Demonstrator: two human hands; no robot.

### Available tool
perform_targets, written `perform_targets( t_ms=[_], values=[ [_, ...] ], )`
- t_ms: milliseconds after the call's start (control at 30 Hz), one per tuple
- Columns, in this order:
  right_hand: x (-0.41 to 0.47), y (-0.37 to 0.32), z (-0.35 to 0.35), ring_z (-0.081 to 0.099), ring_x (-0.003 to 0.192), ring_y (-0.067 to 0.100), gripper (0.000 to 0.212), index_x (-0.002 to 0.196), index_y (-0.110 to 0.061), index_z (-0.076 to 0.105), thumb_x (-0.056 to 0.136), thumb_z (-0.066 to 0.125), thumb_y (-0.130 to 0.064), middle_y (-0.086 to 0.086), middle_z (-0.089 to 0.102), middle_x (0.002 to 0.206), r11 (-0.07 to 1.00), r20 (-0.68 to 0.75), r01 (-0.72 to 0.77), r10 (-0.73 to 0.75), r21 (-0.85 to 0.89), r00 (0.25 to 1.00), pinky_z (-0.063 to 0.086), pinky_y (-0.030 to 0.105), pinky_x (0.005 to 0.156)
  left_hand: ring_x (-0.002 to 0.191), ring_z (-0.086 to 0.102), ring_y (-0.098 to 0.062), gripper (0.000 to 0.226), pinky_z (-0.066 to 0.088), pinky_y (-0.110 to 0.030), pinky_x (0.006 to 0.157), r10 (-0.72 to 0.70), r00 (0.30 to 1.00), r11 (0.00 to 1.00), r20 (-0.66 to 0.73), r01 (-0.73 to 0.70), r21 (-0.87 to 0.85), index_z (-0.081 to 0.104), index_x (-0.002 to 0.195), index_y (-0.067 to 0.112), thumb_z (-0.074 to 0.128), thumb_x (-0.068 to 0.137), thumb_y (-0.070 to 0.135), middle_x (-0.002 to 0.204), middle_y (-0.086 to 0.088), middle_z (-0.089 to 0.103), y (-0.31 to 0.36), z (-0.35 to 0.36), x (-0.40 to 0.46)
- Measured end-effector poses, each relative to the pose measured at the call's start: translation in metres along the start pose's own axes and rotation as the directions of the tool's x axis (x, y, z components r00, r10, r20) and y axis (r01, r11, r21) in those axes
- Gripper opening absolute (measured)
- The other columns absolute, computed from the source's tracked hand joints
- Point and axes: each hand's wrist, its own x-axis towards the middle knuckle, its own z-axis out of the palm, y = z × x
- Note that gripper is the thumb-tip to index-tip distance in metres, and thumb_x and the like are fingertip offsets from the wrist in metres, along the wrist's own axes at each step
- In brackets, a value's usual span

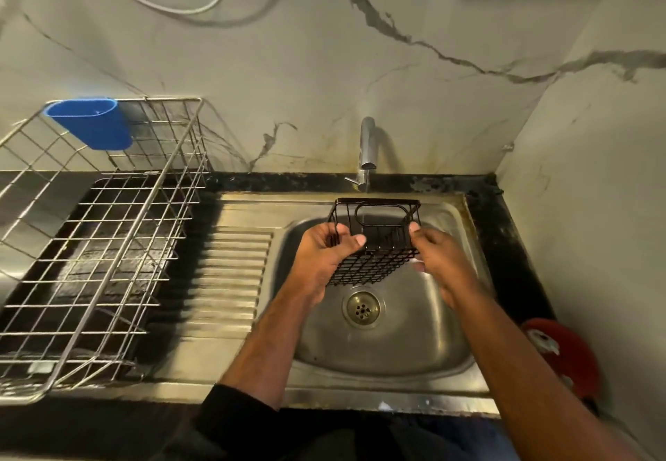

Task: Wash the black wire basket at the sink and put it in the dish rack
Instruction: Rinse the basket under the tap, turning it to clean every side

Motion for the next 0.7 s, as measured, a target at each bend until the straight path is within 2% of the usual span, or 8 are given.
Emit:
perform_targets(
  t_ms=[133,233,333,400,467,533,600,700],
  values=[
    [0.003,-0.006,0.009,0.063,0.106,0.017,0.037,0.124,-0.025,0.061,0.098,0.050,-0.049,-0.003,0.067,0.113,0.971,-0.035,0.156,-0.166,-0.182,0.986,0.052,0.035,0.085,0.077,0.047,-0.021,0.030,0.046,-0.037,0.077,0.096,0.992,0.994,-0.080,-0.091,0.065,0.055,0.079,0.020,0.082,0.077,0.008,0.080,-0.007,0.051,0.001,-0.004,-0.014],
    [0.000,-0.015,0.014,0.061,0.109,0.015,0.044,0.135,-0.024,0.054,0.098,0.052,-0.048,0.000,0.062,0.127,0.909,-0.027,0.310,-0.330,-0.280,0.944,0.051,0.031,0.084,0.080,0.053,-0.018,0.032,0.049,-0.039,0.078,0.151,0.982,0.977,-0.118,-0.130,0.171,0.055,0.081,0.023,0.084,0.068,0.027,0.084,-0.001,0.055,0.001,-0.010,-0.025],
    [-0.009,-0.031,0.017,0.061,0.112,0.014,0.045,0.136,-0.025,0.053,0.096,0.055,-0.046,-0.001,0.058,0.133,0.845,0.047,0.459,-0.465,-0.274,0.884,0.053,0.034,0.092,0.086,0.055,-0.013,0.032,0.050,-0.033,0.078,0.213,0.972,0.950,-0.104,-0.181,0.253,0.057,0.086,0.024,0.082,0.070,0.033,0.091,0.002,0.056,0.003,-0.015,-0.036],
    [-0.017,-0.038,0.020,0.059,0.112,0.011,0.045,0.137,-0.027,0.053,0.096,0.055,-0.046,-0.005,0.057,0.133,0.808,0.131,0.509,-0.494,-0.296,0.860,0.052,0.034,0.092,0.087,0.055,-0.014,0.030,0.050,-0.037,0.081,0.275,0.959,0.911,-0.073,-0.236,0.339,0.057,0.085,0.024,0.081,0.071,0.035,0.092,0.004,0.056,0.007,-0.016,-0.042],
    [-0.025,-0.042,0.024,0.056,0.111,0.007,0.045,0.138,-0.026,0.053,0.097,0.054,-0.045,-0.007,0.058,0.130,0.797,0.214,0.544,-0.502,-0.261,0.838,0.048,0.022,0.088,0.092,0.057,-0.016,0.028,0.048,-0.038,0.087,0.330,0.943,0.851,-0.040,-0.279,0.444,0.058,0.083,0.023,0.081,0.073,0.033,0.095,0.005,0.057,0.011,-0.016,-0.048],
    [-0.032,-0.042,0.028,0.056,0.104,-0.003,0.042,0.135,-0.025,0.057,0.098,0.052,-0.044,-0.012,0.060,0.125,0.820,0.301,0.546,-0.483,-0.174,0.822,0.042,0.009,0.082,0.092,0.057,-0.012,0.026,0.047,-0.028,0.082,0.352,0.936,0.787,0.008,-0.301,0.539,0.058,0.083,0.023,0.083,0.076,0.027,0.095,0.008,0.057,0.015,-0.017,-0.053],
    [-0.036,-0.040,0.032,0.058,0.099,-0.009,0.036,0.123,-0.026,0.064,0.098,0.049,-0.046,-0.013,0.066,0.115,0.841,0.383,0.534,-0.469,-0.080,0.796,0.048,0.016,0.087,0.083,0.054,-0.005,0.025,0.041,-0.019,0.072,0.361,0.929,0.723,0.078,-0.332,0.606,0.059,0.084,0.024,0.083,0.077,0.024,0.092,0.010,0.055,0.018,-0.017,-0.057],
    [-0.038,-0.035,0.039,0.066,0.096,0.006,0.035,0.104,-0.025,0.069,0.098,0.046,-0.051,-0.008,0.071,0.096,0.840,0.454,0.541,-0.473,-0.025,0.755,0.052,0.032,0.088,0.089,0.058,-0.006,0.022,0.043,-0.021,0.078,0.347,0.922,0.644,0.170,-0.366,0.672,0.063,0.087,0.022,0.083,0.077,0.025,0.097,0.008,0.060,0.021,-0.017,-0.063]
  ],
)
